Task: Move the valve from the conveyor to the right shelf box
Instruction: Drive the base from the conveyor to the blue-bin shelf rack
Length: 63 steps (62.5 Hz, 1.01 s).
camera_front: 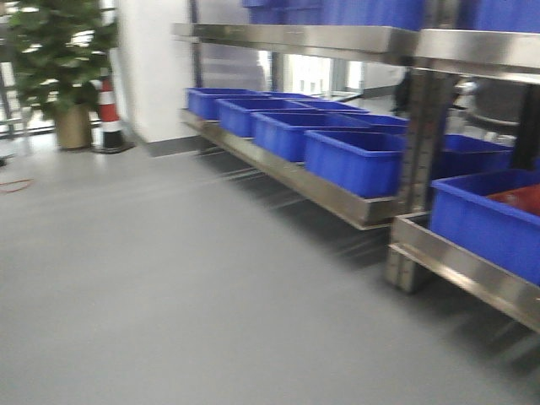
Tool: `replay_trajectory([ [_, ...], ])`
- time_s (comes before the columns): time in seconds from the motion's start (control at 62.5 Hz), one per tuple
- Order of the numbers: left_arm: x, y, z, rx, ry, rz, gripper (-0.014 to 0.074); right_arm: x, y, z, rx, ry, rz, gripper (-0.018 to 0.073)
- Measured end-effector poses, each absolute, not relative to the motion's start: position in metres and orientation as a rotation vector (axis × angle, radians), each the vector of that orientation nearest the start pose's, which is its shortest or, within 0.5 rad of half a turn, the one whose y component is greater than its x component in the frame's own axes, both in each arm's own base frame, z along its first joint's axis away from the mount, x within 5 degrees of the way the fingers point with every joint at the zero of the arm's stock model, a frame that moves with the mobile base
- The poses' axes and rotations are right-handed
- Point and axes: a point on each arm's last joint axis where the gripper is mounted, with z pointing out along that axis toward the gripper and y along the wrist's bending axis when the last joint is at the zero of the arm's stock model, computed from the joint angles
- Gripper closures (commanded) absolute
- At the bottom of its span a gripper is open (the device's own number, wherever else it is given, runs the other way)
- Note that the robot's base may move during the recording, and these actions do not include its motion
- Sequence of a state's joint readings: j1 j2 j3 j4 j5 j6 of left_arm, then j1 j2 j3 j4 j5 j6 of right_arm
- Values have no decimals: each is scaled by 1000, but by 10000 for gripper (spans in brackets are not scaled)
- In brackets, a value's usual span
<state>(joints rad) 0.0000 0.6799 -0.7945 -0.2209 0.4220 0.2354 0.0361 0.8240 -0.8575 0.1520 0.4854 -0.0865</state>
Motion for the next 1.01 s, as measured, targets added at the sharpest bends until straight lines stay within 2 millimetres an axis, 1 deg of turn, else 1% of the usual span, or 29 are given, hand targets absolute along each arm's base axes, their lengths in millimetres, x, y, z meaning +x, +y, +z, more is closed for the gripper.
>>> replay_trajectory([
  [1.008, 135, -8, 383, 94, 1781, -56, 707, 167, 12, 376, -36, 1931, 125, 724],
])
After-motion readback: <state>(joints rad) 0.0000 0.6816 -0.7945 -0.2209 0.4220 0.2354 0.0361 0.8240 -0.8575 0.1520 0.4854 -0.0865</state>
